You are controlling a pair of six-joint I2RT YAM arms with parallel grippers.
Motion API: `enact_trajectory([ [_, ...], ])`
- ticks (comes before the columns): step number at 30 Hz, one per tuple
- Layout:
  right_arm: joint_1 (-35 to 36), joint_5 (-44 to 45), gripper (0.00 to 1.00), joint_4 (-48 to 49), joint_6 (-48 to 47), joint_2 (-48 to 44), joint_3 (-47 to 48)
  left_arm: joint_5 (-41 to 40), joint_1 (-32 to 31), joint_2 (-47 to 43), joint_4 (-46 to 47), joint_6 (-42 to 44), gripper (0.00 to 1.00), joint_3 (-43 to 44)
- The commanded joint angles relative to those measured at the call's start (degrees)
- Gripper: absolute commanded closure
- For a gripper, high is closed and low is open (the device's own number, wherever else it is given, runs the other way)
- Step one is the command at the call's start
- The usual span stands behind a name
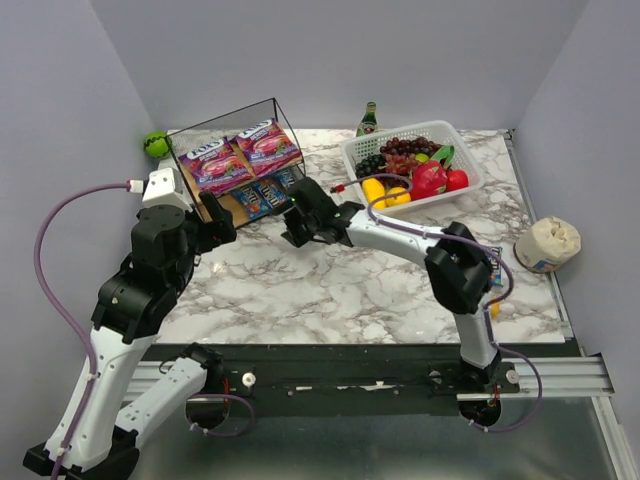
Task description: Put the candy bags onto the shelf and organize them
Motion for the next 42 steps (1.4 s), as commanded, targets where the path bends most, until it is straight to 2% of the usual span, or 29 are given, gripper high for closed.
enact_trajectory([
  [1,-1.1,3.2,0.26,-0.2,-9.5,-10.3,-13.5,2.5,0.0,-0.4,-0.3,1.5,0.01,-0.7],
  [4,-2.9,5.6,0.25,-0.4,-15.2,-19.0,-24.5,3.4,0.0,-0.3,0.0,2.6,0.01,-0.7],
  [7,-5.0,9.2,0.26,-2.0,-16.9,-29.0,-34.7,3.8,0.0,-0.1,0.2,3.7,0.01,-0.9],
  [9,-7.4,12.6,0.27,-4.8,-18.1,-33.4,-38.0,4.0,0.0,0.1,0.6,4.4,0.01,-1.2],
  [11,-8.7,19.9,0.27,-11.7,-20.3,-39.3,-40.0,4.0,0.0,0.3,0.7,4.4,0.01,-1.7],
  [14,-12.5,24.4,0.27,-22.1,-19.8,-44.0,-41.0,4.2,0.0,0.5,1.0,4.2,0.01,-2.3],
  [20,-23.6,22.8,0.3,-25.3,-21.2,-49.8,-48.3,6.1,0.1,1.0,1.3,4.0,0.01,-2.6],
  [24,-30.4,22.4,0.3,-25.6,-24.1,-50.6,-51.1,6.1,0.0,1.4,1.1,4.2,0.01,-2.4],
  [32,-43.8,15.9,0.33,-18.3,-39.9,-46.5,-51.2,6.4,0.1,1.4,0.9,4.4,0.01,-2.6],
  [38,-48.2,11.2,0.34,-12.6,-49.4,-40.8,-49.9,6.9,0.0,1.9,1.0,4.3,0.01,-2.9],
  [42,-48.4,6.8,0.41,-9.2,-52.4,-38.2,-49.5,7.0,0.0,2.3,0.9,4.2,0.01,-2.9],
])
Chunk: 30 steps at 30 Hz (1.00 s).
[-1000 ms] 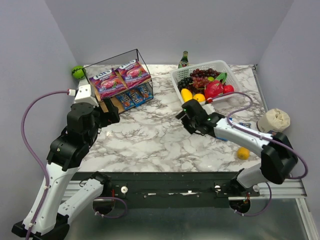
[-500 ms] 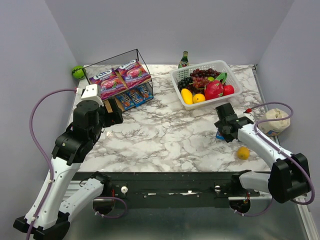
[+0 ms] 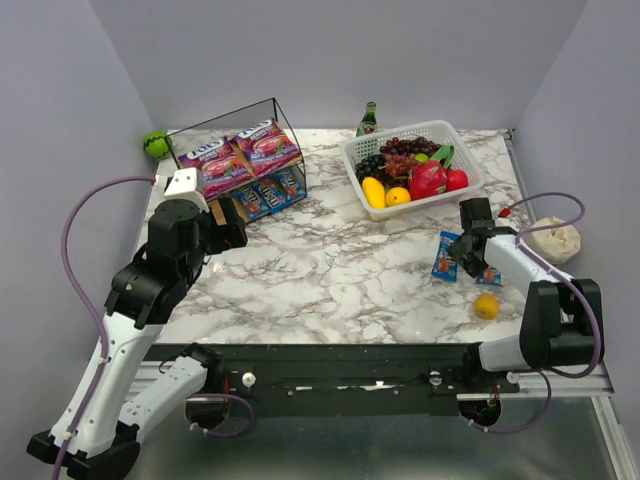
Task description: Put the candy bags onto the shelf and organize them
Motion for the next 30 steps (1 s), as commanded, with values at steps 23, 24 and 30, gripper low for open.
enact_trajectory([
  [23,16.7,-20.9,0.69,12.5,-6.6,7.5,-1.6,6.1,0.1,3.8,2.2,0.4,0.01,-3.2],
  [24,18.5,-21.2,0.69,12.6,-5.8,8.4,-1.4,6.3,0.0,3.8,2.1,0.3,0.01,-3.4],
  [30,32.4,-23.9,0.72,13.4,-2.7,16.3,6.8,7.1,0.1,3.7,2.1,-0.6,0.01,-5.1],
])
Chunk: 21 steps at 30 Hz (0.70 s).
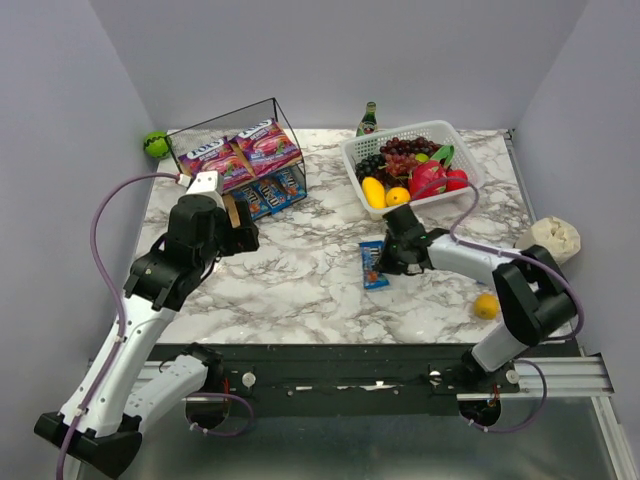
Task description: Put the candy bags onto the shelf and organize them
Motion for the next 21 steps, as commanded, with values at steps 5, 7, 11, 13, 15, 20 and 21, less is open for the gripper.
enact_trajectory([
  [5,14.3,-5.7,0.74,-1.3,-2.0,18.2,17.1,3.1,0.1,-0.1,0.8,-1.7,0.01,-3.2],
  [7,15.3,-6.1,0.74,-2.1,-3.3,20.9,23.4,3.3,0.1,0.0,0.8,-1.9,0.01,-3.9],
  [11,15.3,-4.2,0.64,-5.4,-4.7,23.9,30.5,3.0,0.1,0.3,0.7,-1.9,0.01,-4.5],
  [13,15.3,-2.2,0.51,-6.6,-3.7,22.4,31.7,2.7,0.1,0.5,0.6,-1.8,0.01,-4.6],
  [15,15.3,-0.6,0.4,-7.3,-1.8,20.7,31.6,2.7,0.1,0.5,0.7,-1.8,0.01,-4.8],
  [20,15.3,-1.0,0.21,-7.0,9.5,13.7,26.9,2.2,0.1,0.7,1.1,-1.8,0.01,-4.9],
  [21,15.4,-1.5,0.21,-6.3,11.8,12.9,24.3,2.1,0.1,0.7,1.2,-1.9,0.01,-4.7],
])
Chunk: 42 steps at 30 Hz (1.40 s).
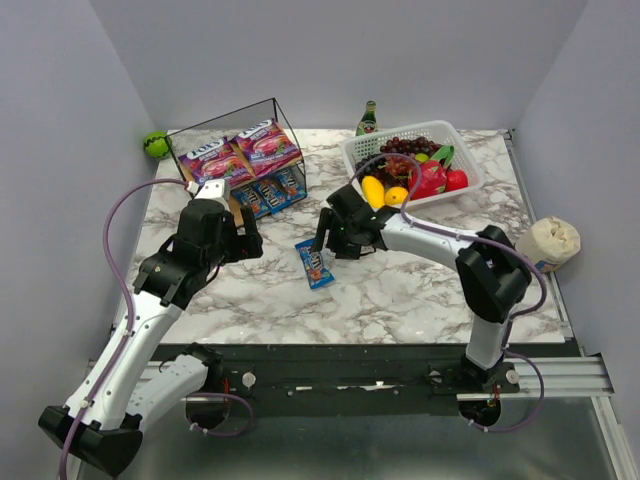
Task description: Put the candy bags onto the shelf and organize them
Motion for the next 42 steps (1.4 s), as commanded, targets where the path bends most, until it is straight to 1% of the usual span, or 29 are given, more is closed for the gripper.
enact_trajectory([
  [1,0.1,-1.0,0.2,-0.5,12.4,-6.1,-6.0,0.1,0.1,0.1,1.1,-0.4,0.01,-0.3],
  [2,0.3,-0.9,0.2,0.3,17.8,-7.6,-7.3,-0.1,0.1,0.2,1.2,-0.3,0.01,-0.1],
  [4,1.3,0.2,0.2,1.9,22.6,-9.5,-11.5,-0.3,0.1,0.5,1.3,-0.1,0.01,0.3],
  [5,1.6,0.3,0.2,3.6,27.8,-11.1,-13.0,-0.5,0.1,0.5,1.3,0.1,0.01,0.4],
  [7,2.8,2.0,0.2,5.9,32.6,-12.5,-16.7,-0.7,0.1,0.6,1.2,0.3,0.01,0.8],
  [8,3.2,2.0,0.2,9.2,35.6,-12.8,-17.6,-0.7,0.1,0.6,1.2,0.4,0.01,0.8],
  [12,4.3,3.1,0.2,13.1,38.8,-11.3,-18.3,-1.1,0.2,0.6,1.2,1.1,0.01,1.1],
  [17,5.1,5.1,0.24,15.8,44.5,-8.1,-18.9,-1.1,0.5,0.3,1.7,1.1,0.01,1.2],
  [22,6.7,7.3,0.28,15.5,47.6,-6.5,-19.2,-1.4,0.6,-0.1,2.0,1.6,0.01,1.8],
  [26,6.9,7.8,0.31,11.5,48.2,-6.3,-18.4,-1.4,0.8,0.1,1.6,1.6,0.01,2.0],
  [30,7.1,8.4,0.31,9.4,48.4,-6.7,-18.4,-1.4,0.8,-0.1,1.6,1.2,0.01,1.5],
  [36,7.3,6.1,0.32,5.4,49.3,-6.8,-18.0,-1.5,0.9,-0.1,1.4,1.1,0.01,1.4],
  [39,7.8,5.7,0.31,3.0,48.9,-7.5,-17.7,-1.6,0.9,-0.2,1.4,1.0,0.01,1.0],
  [42,7.9,5.9,0.29,3.0,49.6,-7.4,-18.6,-1.3,0.9,-0.1,1.7,0.9,0.01,0.7],
])
